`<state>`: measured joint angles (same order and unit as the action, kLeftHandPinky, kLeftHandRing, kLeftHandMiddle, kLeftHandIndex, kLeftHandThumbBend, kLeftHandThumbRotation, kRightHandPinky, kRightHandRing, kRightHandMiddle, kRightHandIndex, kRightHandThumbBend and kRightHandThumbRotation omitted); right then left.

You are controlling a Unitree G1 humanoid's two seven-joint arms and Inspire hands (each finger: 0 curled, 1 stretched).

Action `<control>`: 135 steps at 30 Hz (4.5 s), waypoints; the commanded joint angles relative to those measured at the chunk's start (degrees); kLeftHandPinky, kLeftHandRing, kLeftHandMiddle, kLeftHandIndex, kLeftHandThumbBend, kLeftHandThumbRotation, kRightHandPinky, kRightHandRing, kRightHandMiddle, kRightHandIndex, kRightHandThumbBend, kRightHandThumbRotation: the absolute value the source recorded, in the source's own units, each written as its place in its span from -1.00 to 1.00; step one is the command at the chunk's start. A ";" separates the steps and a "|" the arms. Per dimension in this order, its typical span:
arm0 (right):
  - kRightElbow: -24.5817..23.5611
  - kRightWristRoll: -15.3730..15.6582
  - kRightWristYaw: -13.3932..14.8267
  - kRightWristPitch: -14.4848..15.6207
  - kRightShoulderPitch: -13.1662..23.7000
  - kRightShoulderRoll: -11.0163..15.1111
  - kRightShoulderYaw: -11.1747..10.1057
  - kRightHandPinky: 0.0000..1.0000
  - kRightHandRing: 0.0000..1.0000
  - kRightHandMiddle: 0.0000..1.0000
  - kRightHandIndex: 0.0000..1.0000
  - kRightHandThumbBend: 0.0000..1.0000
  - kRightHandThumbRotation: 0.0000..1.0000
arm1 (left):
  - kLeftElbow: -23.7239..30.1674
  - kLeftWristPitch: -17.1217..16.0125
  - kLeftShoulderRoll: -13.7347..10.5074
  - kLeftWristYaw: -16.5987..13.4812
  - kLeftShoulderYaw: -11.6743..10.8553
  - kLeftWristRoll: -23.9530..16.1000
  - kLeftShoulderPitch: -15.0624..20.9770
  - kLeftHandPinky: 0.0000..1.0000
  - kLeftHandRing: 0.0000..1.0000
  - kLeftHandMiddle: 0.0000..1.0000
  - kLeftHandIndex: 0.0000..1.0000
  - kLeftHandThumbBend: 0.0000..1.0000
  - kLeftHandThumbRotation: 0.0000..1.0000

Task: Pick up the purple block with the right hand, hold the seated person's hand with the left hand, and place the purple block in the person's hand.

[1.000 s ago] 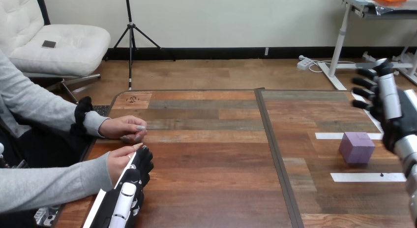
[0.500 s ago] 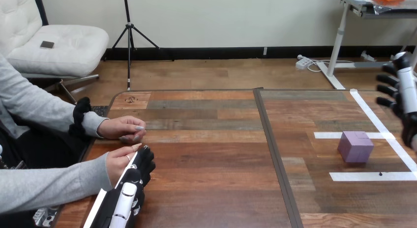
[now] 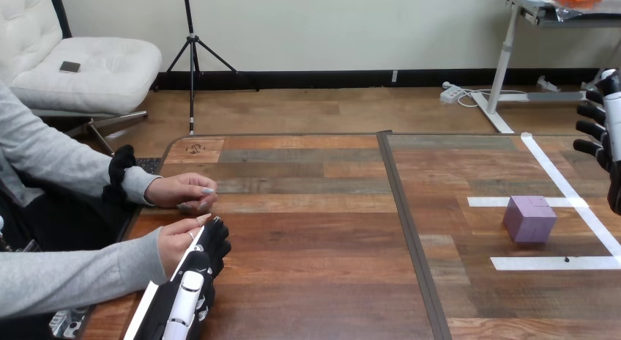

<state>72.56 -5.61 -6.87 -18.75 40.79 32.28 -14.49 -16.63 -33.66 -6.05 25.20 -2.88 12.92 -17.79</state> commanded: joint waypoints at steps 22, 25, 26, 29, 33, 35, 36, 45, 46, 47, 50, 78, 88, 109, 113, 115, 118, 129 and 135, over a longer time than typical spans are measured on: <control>1.62 8.13 4.80 2.93 1.58 0.39 3.70 0.87 0.94 0.92 0.82 0.97 0.03 | 0.93 -1.14 0.21 -0.38 0.17 -0.45 2.98 1.00 0.92 0.92 0.91 0.05 1.00; 1.82 8.96 4.71 3.00 1.29 0.33 4.15 0.84 0.91 0.89 0.82 0.99 -0.08 | 0.50 -1.55 0.14 -0.31 0.12 -0.53 3.14 1.00 0.92 0.92 0.91 0.03 1.00; 1.88 9.16 4.66 3.11 1.23 0.29 4.19 0.83 0.90 0.89 0.83 0.99 -0.10 | 0.59 -1.36 0.10 -0.28 0.15 -0.46 3.09 1.00 0.92 0.92 0.90 0.03 1.00; 1.97 9.58 4.46 3.52 1.08 0.05 4.27 0.80 0.88 0.88 0.84 1.00 -0.18 | 0.54 -1.25 0.14 -0.23 0.14 -0.31 3.08 1.00 0.92 0.92 0.91 0.04 1.00; 2.13 10.21 5.06 4.38 1.04 -0.30 4.55 0.73 0.84 0.87 0.84 1.00 -0.23 | 0.60 -1.21 0.28 -0.11 0.15 0.00 2.97 1.00 0.92 0.92 0.91 0.04 1.00; 2.09 11.04 5.52 3.94 0.79 -0.44 5.20 0.69 0.82 0.86 0.84 1.00 -0.25 | 0.62 -1.31 0.23 -0.22 0.17 -0.22 3.00 1.00 0.93 0.92 0.91 0.04 1.00; 2.08 11.30 5.63 3.81 0.72 -0.47 5.36 0.68 0.81 0.85 0.84 1.00 -0.26 | 0.62 -1.33 0.21 -0.25 0.17 -0.30 3.01 1.00 0.93 0.92 0.91 0.04 1.00; 2.17 12.10 5.12 4.58 0.29 -1.27 6.20 0.69 0.81 0.84 0.87 1.00 -0.36 | 0.23 -1.50 0.09 0.16 0.15 -0.07 3.22 1.00 0.93 0.92 0.91 0.03 1.00; 2.17 12.18 5.10 4.89 0.30 -1.42 6.32 0.69 0.82 0.85 0.87 1.00 -0.37 | 0.45 -1.21 0.14 0.29 0.18 0.23 3.11 1.00 0.93 0.92 0.91 0.03 1.00; 2.16 12.18 5.08 5.05 0.31 -1.53 6.35 0.70 0.83 0.85 0.87 1.00 -0.37 | 0.59 -1.02 0.18 0.38 0.19 0.42 3.04 1.00 0.93 0.92 0.91 0.03 1.00; 2.16 12.37 4.85 5.04 0.12 -1.77 6.62 0.72 0.84 0.86 0.88 1.00 -0.39 | 0.57 -1.04 0.26 0.42 0.19 0.45 3.09 1.00 0.93 0.92 0.91 0.03 1.00; 2.20 15.56 4.68 6.91 -0.47 -3.06 10.52 0.66 0.88 0.89 0.91 1.00 -0.31 | -0.07 -1.31 -0.07 0.24 0.00 -0.57 3.56 1.00 0.92 0.91 0.90 0.01 1.00; 1.95 17.54 5.56 6.61 -0.68 -3.19 12.27 0.46 0.77 0.81 0.90 1.00 -0.42 | 0.46 -0.24 0.18 0.55 0.13 0.46 3.44 1.00 0.92 0.91 0.89 -0.03 1.00; 2.20 19.23 6.24 6.14 -1.03 -3.51 13.82 0.62 0.79 0.80 0.81 1.00 -0.80 | -1.27 -1.91 0.13 0.85 -0.06 0.04 4.33 1.00 0.90 0.89 0.87 -0.06 1.00; 2.35 18.70 5.83 6.57 -0.99 -3.76 13.42 0.60 0.78 0.79 0.79 1.00 -0.86 | -0.83 -0.99 0.04 0.77 0.08 0.07 4.21 1.00 0.90 0.89 0.86 -0.05 1.00; 2.38 18.85 6.05 6.71 -1.03 -3.86 13.61 0.60 0.77 0.79 0.78 1.00 -0.89 | -0.57 -0.83 -0.16 0.67 0.16 -0.24 4.11 1.00 0.90 0.89 0.86 -0.03 1.00; 2.44 19.41 6.59 7.22 -1.02 -3.95 14.18 0.56 0.74 0.77 0.76 1.00 -0.93 | -0.88 -1.66 -0.26 0.59 0.13 -0.71 4.27 1.00 0.91 0.89 0.86 -0.02 1.00; 2.62 21.17 7.35 8.02 -1.05 -4.09 15.71 0.47 0.61 0.71 0.70 1.00 -1.00 | -1.35 -1.69 -0.35 0.59 0.11 -0.91 4.62 1.00 0.92 0.88 0.84 0.07 1.00; 2.80 21.42 7.17 8.26 -1.11 -4.14 15.82 0.45 0.60 0.67 0.68 1.00 -1.00 | -2.75 -2.79 -0.32 1.28 -0.03 -0.47 5.20 1.00 0.92 0.88 0.83 0.09 1.00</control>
<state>75.55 15.51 -0.52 -10.30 38.26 29.01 0.66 -18.55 -34.36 -6.17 25.84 -2.90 12.48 -16.45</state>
